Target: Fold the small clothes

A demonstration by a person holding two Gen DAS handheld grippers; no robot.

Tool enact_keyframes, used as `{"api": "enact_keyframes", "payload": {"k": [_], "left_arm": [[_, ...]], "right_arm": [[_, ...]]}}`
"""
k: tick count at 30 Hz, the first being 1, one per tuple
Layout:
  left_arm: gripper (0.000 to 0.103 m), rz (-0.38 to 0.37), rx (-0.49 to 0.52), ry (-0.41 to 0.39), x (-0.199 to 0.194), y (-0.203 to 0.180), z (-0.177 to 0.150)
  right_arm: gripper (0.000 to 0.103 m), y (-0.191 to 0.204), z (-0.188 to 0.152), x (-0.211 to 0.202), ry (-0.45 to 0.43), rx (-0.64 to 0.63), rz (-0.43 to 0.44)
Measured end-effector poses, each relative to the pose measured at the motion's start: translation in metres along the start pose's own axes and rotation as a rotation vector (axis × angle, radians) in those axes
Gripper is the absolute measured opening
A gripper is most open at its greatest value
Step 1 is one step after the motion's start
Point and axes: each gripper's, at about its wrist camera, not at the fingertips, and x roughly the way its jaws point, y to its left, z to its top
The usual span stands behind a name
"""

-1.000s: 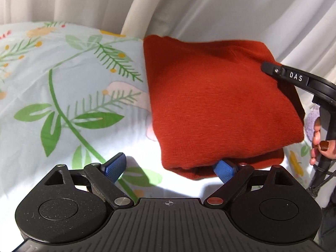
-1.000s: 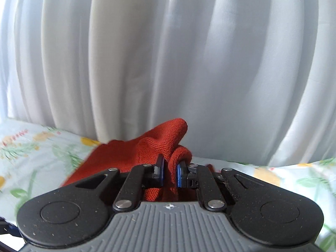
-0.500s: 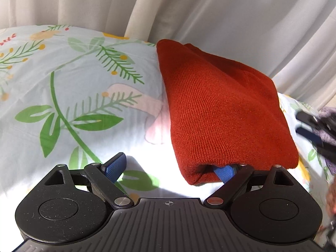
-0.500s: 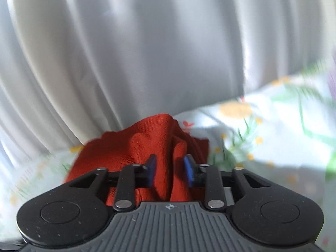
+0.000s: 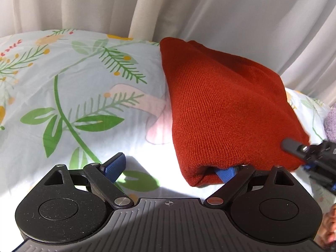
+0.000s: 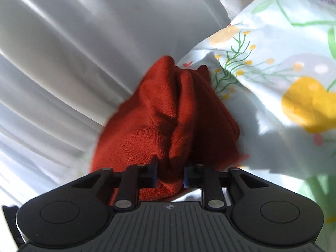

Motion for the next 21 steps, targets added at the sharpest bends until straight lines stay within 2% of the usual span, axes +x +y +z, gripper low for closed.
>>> {"api": "enact_keyframes", "payload": {"k": [1, 2, 3, 5, 6, 7, 8, 9, 10, 11, 13, 15, 16, 19, 21], "left_arm": [[0.094, 0.015, -0.003, 0.0, 0.0, 0.0, 0.0], [0.094, 0.028, -0.008, -0.001, -0.001, 0.001, 0.001], [0.094, 0.038, -0.014, -0.001, -0.001, 0.003, 0.001], [0.095, 0.04, -0.026, -0.006, -0.001, 0.006, 0.002], [0.096, 0.036, -0.03, -0.004, 0.0, 0.007, 0.002], [0.096, 0.036, -0.027, -0.003, 0.0, 0.007, 0.002], [0.096, 0.038, -0.018, -0.001, 0.001, 0.005, 0.002], [0.096, 0.044, -0.012, -0.002, 0.001, 0.003, 0.002], [0.096, 0.05, -0.015, -0.005, 0.001, 0.004, 0.001], [0.096, 0.05, -0.027, -0.005, 0.0, 0.005, 0.002], [0.096, 0.041, -0.054, -0.003, -0.003, 0.01, 0.003], [0.096, 0.023, -0.055, 0.007, -0.004, 0.015, 0.003], [0.096, 0.01, -0.056, 0.019, -0.004, 0.016, 0.003], [0.096, -0.003, -0.054, 0.039, -0.007, 0.021, 0.002], [0.096, -0.013, -0.065, 0.062, -0.012, 0.029, 0.003]], "right_arm": [[0.018, 0.009, 0.001, 0.002, -0.015, -0.032, -0.018], [0.018, 0.012, 0.001, -0.003, -0.028, -0.02, 0.018], [0.018, 0.005, 0.004, -0.015, -0.03, 0.043, 0.112], [0.018, -0.021, 0.011, -0.018, -0.036, 0.266, 0.375], [0.018, -0.033, 0.013, -0.015, -0.039, 0.348, 0.448], [0.018, -0.041, 0.014, -0.014, -0.043, 0.379, 0.442], [0.018, -0.042, 0.016, -0.014, -0.043, 0.34, 0.351], [0.018, -0.035, 0.017, -0.014, -0.035, 0.234, 0.202], [0.018, -0.023, 0.016, -0.009, -0.024, 0.129, 0.088], [0.018, -0.015, 0.013, -0.007, -0.021, 0.065, 0.05], [0.018, -0.003, 0.011, -0.011, -0.033, 0.027, 0.079], [0.018, -0.011, 0.016, -0.012, -0.059, 0.123, 0.251], [0.018, -0.013, 0.022, -0.006, -0.062, 0.148, 0.257], [0.018, -0.009, 0.022, -0.007, -0.061, -0.016, 0.054], [0.019, -0.007, 0.017, -0.006, -0.053, -0.101, 0.011]]}}
